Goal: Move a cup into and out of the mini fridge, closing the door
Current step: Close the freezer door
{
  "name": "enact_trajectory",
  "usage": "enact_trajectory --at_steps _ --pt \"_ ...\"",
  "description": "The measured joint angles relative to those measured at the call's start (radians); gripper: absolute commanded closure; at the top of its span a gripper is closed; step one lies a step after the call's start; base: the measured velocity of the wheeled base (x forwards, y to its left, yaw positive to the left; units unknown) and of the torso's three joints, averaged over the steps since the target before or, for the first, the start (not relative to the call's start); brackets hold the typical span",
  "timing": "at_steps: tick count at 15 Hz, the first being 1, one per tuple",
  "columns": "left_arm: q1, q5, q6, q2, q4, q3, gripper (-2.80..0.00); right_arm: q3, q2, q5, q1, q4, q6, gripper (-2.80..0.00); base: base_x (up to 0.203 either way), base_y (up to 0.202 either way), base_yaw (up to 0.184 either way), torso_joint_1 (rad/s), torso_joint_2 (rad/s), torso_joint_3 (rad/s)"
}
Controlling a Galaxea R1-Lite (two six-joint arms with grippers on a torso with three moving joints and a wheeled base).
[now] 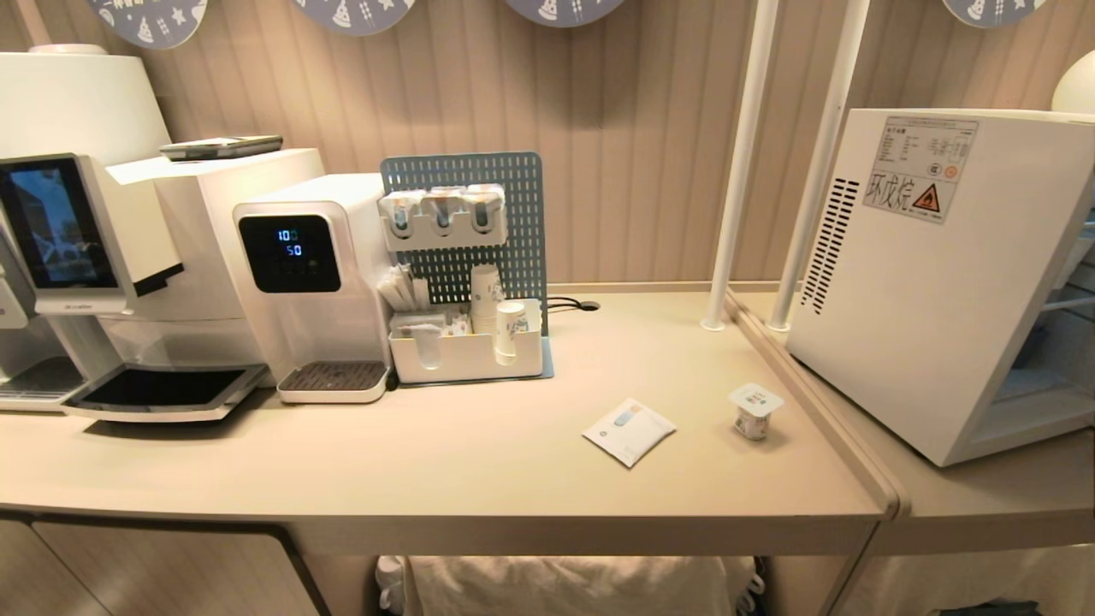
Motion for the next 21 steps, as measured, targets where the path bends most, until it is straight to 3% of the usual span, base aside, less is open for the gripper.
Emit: enact_trajectory --at_steps 2,5,7,11,21 --pt "0.000 0.000 0.000 0.000 0.000 0.000 0.00 0.107 -0.059 0.121 -0.014 -0.016 0.057 0.00 0.000 0.000 0.000 0.000 0.00 0.000" --pt "0.000 0.000 0.001 0.000 0.000 0.000 0.00 0.278 -0.093 0.210 -0.021 -0.139 0.092 0.00 0.000 0.000 0.000 0.000 0.00 0.000" --pt "0.000 0.000 0.001 0.000 0.000 0.000 0.00 0.312 -0.101 0.210 -0.023 -0.146 0.099 0.00 0.000 0.000 0.000 0.000 0.00 0.000" --pt "0.000 0.000 0.000 0.000 0.000 0.000 0.00 0.260 -0.103 0.226 -0.022 0.080 -0.014 0.00 0.000 0.000 0.000 0.000 0.00 0.000" --pt "0.000 0.000 0.000 0.000 0.000 0.000 0.00 0.261 -0.104 0.221 -0.021 0.067 0.019 0.00 0.000 0.000 0.000 0.000 0.00 0.000"
